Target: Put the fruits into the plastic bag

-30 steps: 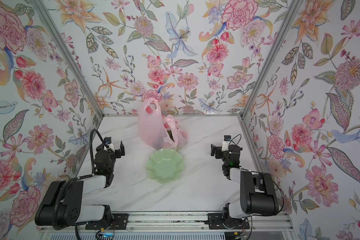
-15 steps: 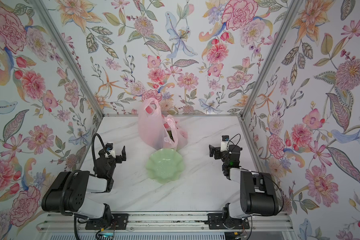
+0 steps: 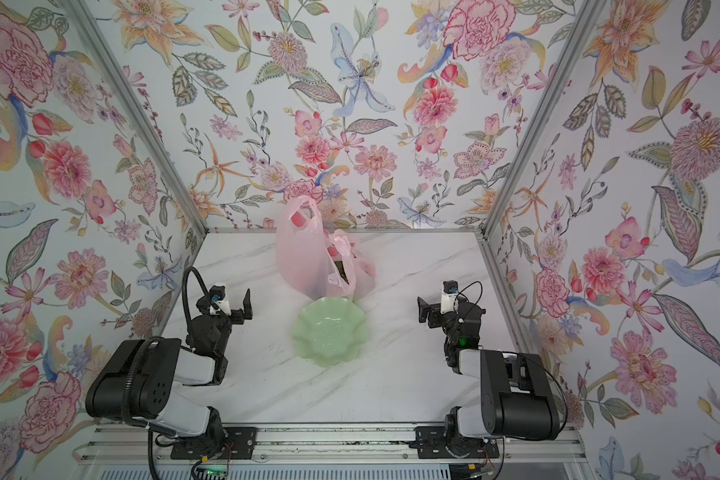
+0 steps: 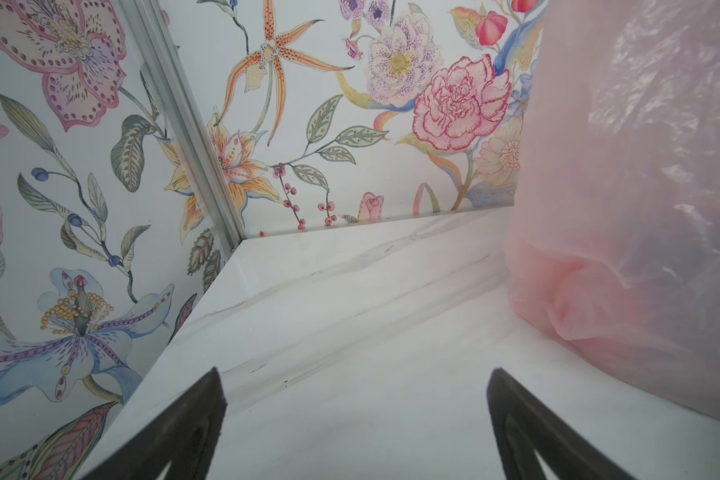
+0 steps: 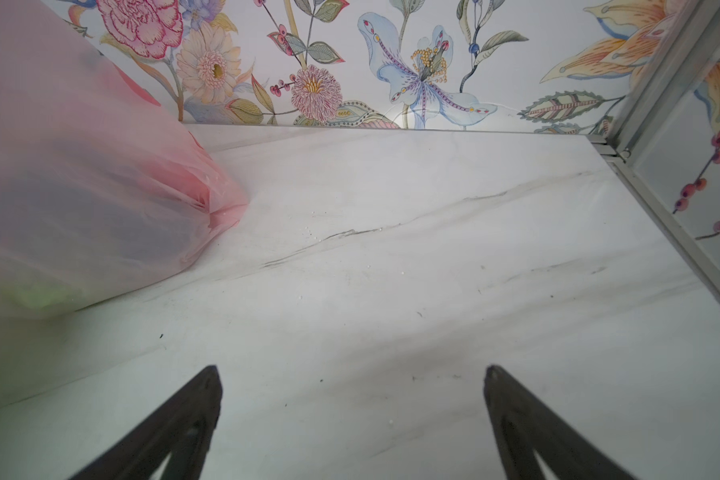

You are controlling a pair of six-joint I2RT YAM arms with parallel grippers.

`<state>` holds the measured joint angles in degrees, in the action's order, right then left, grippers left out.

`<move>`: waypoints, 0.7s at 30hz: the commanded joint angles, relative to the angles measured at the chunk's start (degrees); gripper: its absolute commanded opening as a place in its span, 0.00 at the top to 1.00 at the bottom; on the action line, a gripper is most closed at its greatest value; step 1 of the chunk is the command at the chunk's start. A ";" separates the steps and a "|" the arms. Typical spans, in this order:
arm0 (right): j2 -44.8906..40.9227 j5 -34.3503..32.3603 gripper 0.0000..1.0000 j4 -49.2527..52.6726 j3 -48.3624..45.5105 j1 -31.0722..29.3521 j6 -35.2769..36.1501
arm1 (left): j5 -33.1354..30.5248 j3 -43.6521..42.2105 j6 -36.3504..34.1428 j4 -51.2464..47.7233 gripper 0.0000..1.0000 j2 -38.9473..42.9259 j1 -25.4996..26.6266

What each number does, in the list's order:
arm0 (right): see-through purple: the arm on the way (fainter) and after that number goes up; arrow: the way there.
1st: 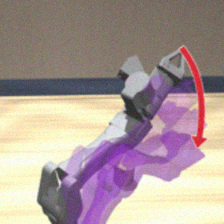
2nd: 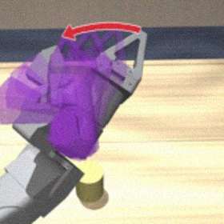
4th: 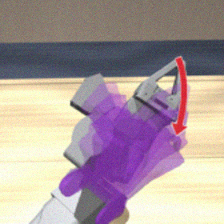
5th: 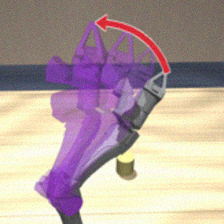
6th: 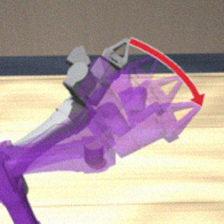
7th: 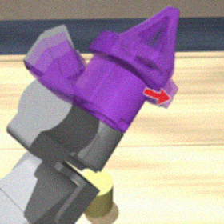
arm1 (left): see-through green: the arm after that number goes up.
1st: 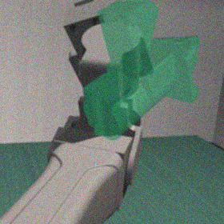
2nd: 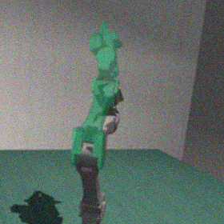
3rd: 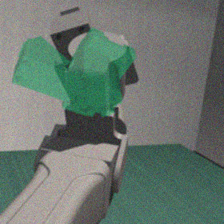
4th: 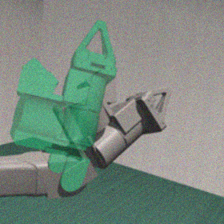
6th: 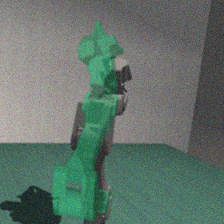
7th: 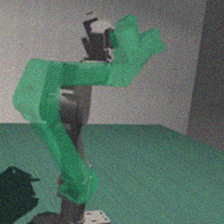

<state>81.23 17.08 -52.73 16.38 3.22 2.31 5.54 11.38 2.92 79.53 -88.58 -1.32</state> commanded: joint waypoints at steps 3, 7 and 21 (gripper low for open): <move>-1.47 -1.05 0.01 -12.61 -4.43 1.31 -1.21 | -0.82 -0.57 -0.46 3.00 0.01 -0.37 0.22; 0.22 -2.79 0.01 -20.11 -7.77 1.50 -2.12 | -0.79 -0.57 -0.46 3.00 0.01 -0.37 0.18; 7.80 -4.45 0.01 -21.11 -4.67 1.19 -2.23 | -0.75 -0.57 -0.54 2.91 0.01 -0.44 0.17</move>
<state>89.78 13.87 -77.54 8.67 4.49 0.58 5.54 11.38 2.92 79.79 -88.58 -1.28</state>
